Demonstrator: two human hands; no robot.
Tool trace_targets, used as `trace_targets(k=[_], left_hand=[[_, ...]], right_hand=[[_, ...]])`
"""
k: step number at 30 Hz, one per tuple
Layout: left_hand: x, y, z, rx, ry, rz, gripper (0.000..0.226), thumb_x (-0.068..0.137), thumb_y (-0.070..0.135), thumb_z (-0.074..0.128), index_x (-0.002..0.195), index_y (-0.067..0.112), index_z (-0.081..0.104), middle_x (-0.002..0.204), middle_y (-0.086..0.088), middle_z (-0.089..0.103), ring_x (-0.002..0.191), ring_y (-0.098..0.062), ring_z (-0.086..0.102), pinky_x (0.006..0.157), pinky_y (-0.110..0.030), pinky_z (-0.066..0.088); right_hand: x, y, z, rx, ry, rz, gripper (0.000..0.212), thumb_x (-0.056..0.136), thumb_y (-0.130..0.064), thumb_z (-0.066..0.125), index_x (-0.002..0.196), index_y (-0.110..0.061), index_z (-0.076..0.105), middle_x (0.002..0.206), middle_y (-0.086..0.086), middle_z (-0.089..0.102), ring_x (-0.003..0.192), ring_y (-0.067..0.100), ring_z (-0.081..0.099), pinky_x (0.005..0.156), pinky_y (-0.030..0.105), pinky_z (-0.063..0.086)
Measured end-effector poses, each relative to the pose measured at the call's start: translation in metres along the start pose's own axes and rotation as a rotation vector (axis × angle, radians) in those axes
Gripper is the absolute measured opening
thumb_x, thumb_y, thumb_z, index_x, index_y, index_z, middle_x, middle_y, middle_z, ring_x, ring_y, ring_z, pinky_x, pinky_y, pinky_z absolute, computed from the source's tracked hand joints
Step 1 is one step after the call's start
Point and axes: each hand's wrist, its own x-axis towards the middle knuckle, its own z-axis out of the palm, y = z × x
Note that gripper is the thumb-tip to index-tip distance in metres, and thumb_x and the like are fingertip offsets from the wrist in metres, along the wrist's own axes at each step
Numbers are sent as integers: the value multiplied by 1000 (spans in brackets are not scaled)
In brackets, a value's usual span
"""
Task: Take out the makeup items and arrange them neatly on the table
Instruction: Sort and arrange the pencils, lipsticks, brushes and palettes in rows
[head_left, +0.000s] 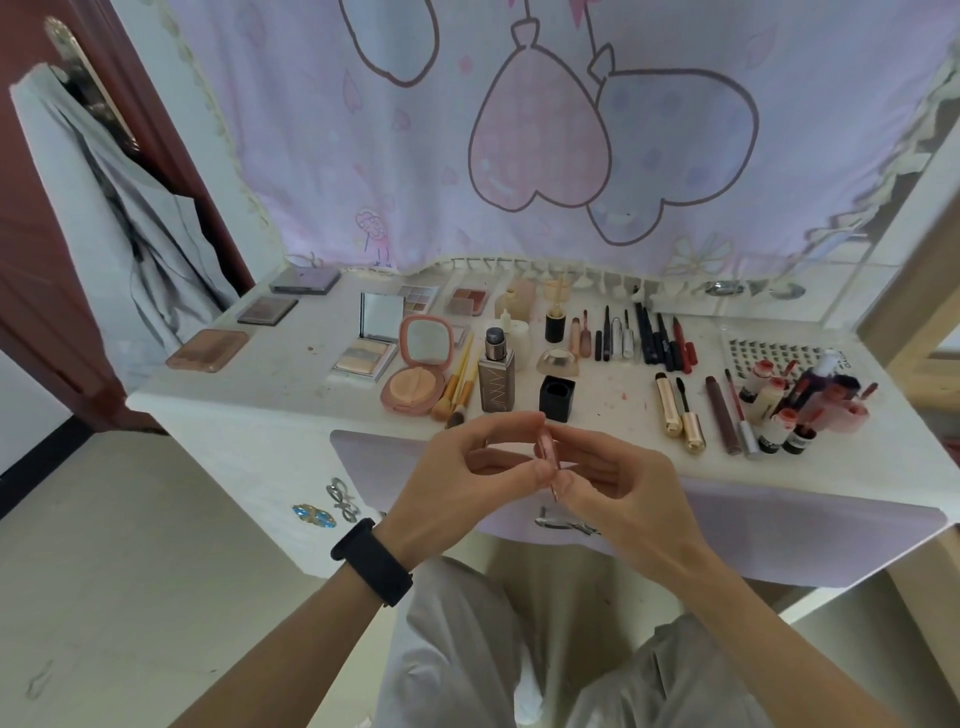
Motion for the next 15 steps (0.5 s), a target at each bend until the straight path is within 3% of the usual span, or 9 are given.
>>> trace_targets(k=[8,15], left_hand=[[-1,2,-2,-27,26,19,56,80,19,83,131,23,61,117,6,72,100,-17,73,83,-24,57],[0,3,-4,-118,46,19,59,81,11,81,134,19,57,114,-1,74,99,-22,73,82,-25,58]], right_hand=[[0,10,0,-31,-20,-24,51,85,-23,74,135,-25,64,114,-9,76,102,16,74,89,33,60],[0,12,7,50,65,-50,44,83,-36,77,125,-26,72,110,-4,77,96,21,76,80,30,62]])
